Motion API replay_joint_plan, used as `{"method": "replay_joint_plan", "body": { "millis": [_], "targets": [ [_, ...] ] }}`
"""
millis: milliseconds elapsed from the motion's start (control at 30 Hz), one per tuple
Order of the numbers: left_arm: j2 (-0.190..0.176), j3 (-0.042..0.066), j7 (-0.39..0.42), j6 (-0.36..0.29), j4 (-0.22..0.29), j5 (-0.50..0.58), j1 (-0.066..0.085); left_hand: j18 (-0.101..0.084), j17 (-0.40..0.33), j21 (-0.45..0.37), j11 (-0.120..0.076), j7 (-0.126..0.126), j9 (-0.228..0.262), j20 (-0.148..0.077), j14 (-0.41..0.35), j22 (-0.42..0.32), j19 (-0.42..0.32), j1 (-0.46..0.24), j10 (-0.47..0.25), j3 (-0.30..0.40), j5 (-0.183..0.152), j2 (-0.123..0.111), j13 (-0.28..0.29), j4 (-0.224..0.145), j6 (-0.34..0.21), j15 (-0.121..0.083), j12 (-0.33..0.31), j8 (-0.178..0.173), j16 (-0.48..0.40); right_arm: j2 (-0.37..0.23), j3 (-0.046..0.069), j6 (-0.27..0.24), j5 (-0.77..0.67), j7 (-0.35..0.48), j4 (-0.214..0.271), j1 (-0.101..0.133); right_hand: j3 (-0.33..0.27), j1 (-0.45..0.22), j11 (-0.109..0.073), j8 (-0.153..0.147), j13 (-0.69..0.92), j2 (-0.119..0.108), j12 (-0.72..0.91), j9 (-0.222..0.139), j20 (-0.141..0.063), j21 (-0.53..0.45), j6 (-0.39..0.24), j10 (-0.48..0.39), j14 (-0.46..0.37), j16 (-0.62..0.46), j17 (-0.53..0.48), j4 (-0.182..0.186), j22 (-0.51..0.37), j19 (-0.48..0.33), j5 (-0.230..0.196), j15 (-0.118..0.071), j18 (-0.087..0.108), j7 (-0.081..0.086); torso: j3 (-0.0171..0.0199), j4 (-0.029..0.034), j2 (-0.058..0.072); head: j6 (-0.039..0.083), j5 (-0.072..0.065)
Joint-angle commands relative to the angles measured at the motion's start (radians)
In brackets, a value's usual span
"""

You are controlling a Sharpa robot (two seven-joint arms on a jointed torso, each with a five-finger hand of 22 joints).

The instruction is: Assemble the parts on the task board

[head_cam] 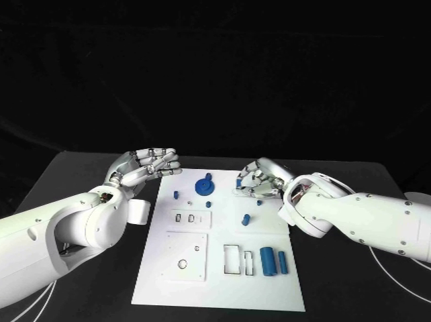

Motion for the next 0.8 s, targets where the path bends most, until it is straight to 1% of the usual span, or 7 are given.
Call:
{"method": "replay_joint_plan", "body": {
  "millis": [33, 167, 233, 367, 600, 733, 800],
  "targets": [
    [0.008, 0.0, 0.003, 0.019, -0.006, 0.002, 0.0, 0.013, 0.001, -0.005, 0.002, 0.008, -0.001, 0.0, 0.002, -0.001, 0.005, -0.008, 0.007, 0.006, -0.004, 0.002, 0.001, 0.0, 0.002, 0.006, -0.004, -0.003, -0.003, 0.045, -0.001, 0.005, -0.119, -0.125, 0.013, 0.002, 0.006, 0.006, -0.007, 0.038, 0.121, 0.017, -0.003, 0.038, -0.005, 0.004, 0.011, 0.007, 0.078, 0.002, 0.148, 0.001, 0.09, 0.004, 0.001, -0.006, -0.004, -0.017, -0.0022, 0.0062, -0.006, -0.008, 0.008],
    [0.012, 0.0, 0.003, 0.018, -0.01, 0.002, 0.0, 0.013, 0.001, -0.005, 0.002, 0.008, -0.001, 0.0, 0.002, -0.001, 0.005, -0.008, 0.008, 0.007, -0.004, 0.002, 0.001, -0.001, 0.002, 0.006, -0.005, -0.004, -0.004, 0.093, -0.003, 0.02, -0.176, -0.149, 0.019, -0.002, 0.006, 0.004, -0.008, 0.039, 0.121, 0.016, -0.003, 0.039, -0.005, 0.004, 0.011, 0.007, 0.078, 0.002, 0.148, 0.001, 0.09, 0.004, -0.001, -0.006, -0.004, -0.017, -0.0045, 0.009, -0.007, -0.016, 0.018],
    [0.012, 0.0, 0.003, 0.017, -0.011, 0.002, 0.0, 0.013, 0.001, -0.005, 0.002, 0.008, -0.002, 0.0, 0.002, -0.001, 0.005, -0.008, 0.008, 0.007, -0.004, 0.002, 0.001, -0.001, 0.003, 0.006, -0.005, -0.004, -0.004, 0.112, -0.004, 0.025, -0.202, -0.157, 0.019, -0.007, 0.006, 0.0, -0.008, 0.041, 0.121, 0.015, -0.003, 0.04, -0.005, 0.005, 0.01, 0.007, 0.078, 0.002, 0.149, 0.002, 0.092, 0.006, -0.003, -0.007, -0.004, -0.017, -0.0051, 0.0083, -0.008, -0.017, 0.021],
    [0.013, 0.0, 0.004, 0.017, -0.009, 0.002, 0.0, 0.013, 0.001, -0.005, 0.002, 0.008, -0.002, 0.0, 0.002, -0.001, 0.005, -0.008, 0.008, 0.007, -0.004, 0.002, 0.001, -0.001, 0.003, 0.006, -0.005, -0.004, -0.004, 0.146, -0.008, 0.034, -0.244, -0.167, 0.016, -0.021, 0.006, -0.001, -0.008, 0.042, 0.121, 0.015, -0.003, 0.041, -0.006, 0.007, 0.01, 0.007, 0.079, 0.003, 0.15, 0.002, 0.094, 0.007, -0.005, -0.007, -0.005, -0.018, -0.0044, 0.0036, -0.006, -0.02, 0.029],
    [0.011, 0.0, 0.006, 0.016, -0.007, 0.002, 0.001, 0.013, 0.001, -0.006, 0.002, 0.008, -0.002, 0.0, 0.002, -0.001, 0.005, -0.008, 0.008, 0.007, -0.004, 0.002, 0.001, -0.001, 0.003, 0.006, -0.005, -0.004, -0.004, 0.181, -0.013, 0.046, -0.293, -0.174, 0.014, -0.04, 0.006, -0.003, -0.008, 0.043, 0.123, 0.012, -0.002, 0.042, -0.006, 0.009, 0.01, 0.008, 0.079, 0.003, 0.151, 0.001, 0.096, 0.009, -0.008, -0.007, -0.006, -0.018, -0.0038, 0.0033, -0.006, -0.03, 0.034],
    [0.012, 0.0, 0.006, 0.016, -0.006, 0.002, 0.001, 0.013, 0.001, -0.006, 0.002, 0.008, -0.002, 0.0, 0.002, -0.001, 0.005, -0.008, 0.008, 0.007, -0.004, 0.002, 0.001, -0.001, 0.003, 0.006, -0.005, -0.004, -0.004, 0.2, -0.017, 0.055, -0.309, -0.177, 0.01, -0.054, 0.005, -0.006, -0.009, 0.045, 0.123, 0.01, -0.002, 0.043, -0.006, 0.009, 0.01, 0.009, 0.079, 0.003, 0.151, 0.001, 0.097, 0.009, -0.009, -0.008, -0.006, -0.019, -0.0033, 0.0057, -0.006, -0.035, 0.038],
    [0.012, 0.0, 0.005, 0.016, -0.006, 0.002, 0.001, 0.013, 0.001, -0.006, 0.002, 0.008, -0.002, 0.0, 0.002, -0.001, 0.005, -0.008, 0.008, 0.007, -0.004, 0.002, 0.001, -0.001, 0.003, 0.006, -0.005, -0.004, -0.004, 0.207, -0.018, 0.058, -0.315, -0.181, 0.008, -0.061, 0.004, -0.009, -0.009, 0.045, 0.122, 0.006, -0.003, 0.043, -0.007, 0.008, 0.008, 0.008, 0.079, 0.003, 0.15, 0.001, 0.096, 0.009, -0.01, -0.008, -0.005, -0.018, -0.0026, 0.0064, -0.006, -0.035, 0.035]
  ]
}}
